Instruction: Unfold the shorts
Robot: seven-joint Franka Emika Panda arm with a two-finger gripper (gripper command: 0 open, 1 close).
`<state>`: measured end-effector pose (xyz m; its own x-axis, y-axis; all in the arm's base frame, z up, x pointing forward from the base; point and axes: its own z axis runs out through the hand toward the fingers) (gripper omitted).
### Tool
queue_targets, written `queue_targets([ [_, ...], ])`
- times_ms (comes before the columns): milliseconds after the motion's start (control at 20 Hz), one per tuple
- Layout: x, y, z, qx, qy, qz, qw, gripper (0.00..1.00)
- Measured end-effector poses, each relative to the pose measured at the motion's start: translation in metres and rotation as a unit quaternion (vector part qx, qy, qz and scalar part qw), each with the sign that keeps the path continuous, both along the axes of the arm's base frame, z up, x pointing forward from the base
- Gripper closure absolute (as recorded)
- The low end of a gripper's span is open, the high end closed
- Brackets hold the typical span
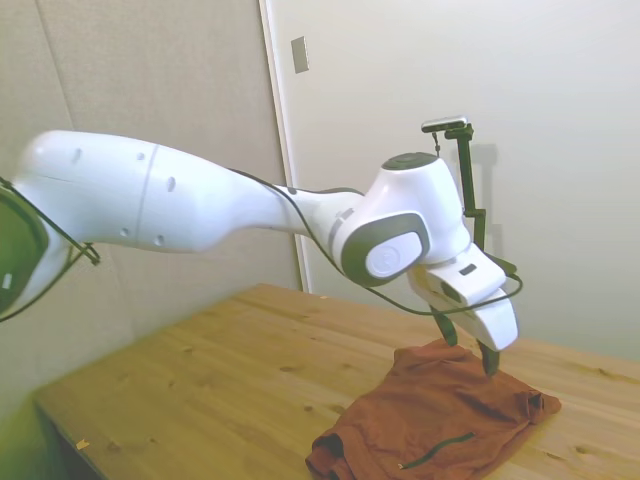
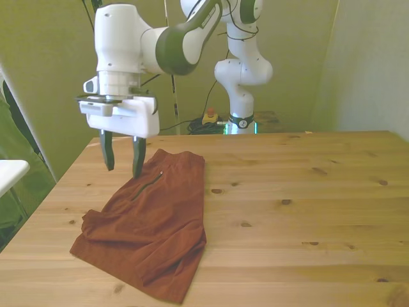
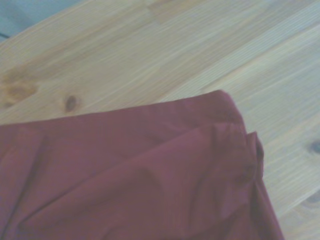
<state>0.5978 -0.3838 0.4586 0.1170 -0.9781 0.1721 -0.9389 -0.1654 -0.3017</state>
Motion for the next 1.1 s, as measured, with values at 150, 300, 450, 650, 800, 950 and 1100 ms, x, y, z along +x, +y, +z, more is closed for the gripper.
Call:
queue_targets([
  [150, 0.015, -0.021, -0.022, 0.015, 0.006, -0.022, 0.9996, 0.0],
  [300, 0.026, -0.033, -0.038, 0.028, 0.005, -0.036, 0.999, 0.0],
  [450, 0.036, -0.039, -0.05, 0.035, 0.008, -0.045, 0.9984, 0.0],
  [650, 0.044, -0.047, -0.073, 0.044, 0.011, -0.053, 0.9976, 1.0],
  [800, 0.046, -0.053, -0.083, 0.048, 0.011, -0.056, 0.9972, 1.0],
  [950, 0.046, -0.054, -0.085, 0.051, 0.01, -0.057, 0.997, 1.0],
  [1100, 0.047, -0.053, -0.089, 0.054, 0.011, -0.056, 0.9969, 1.0],
])
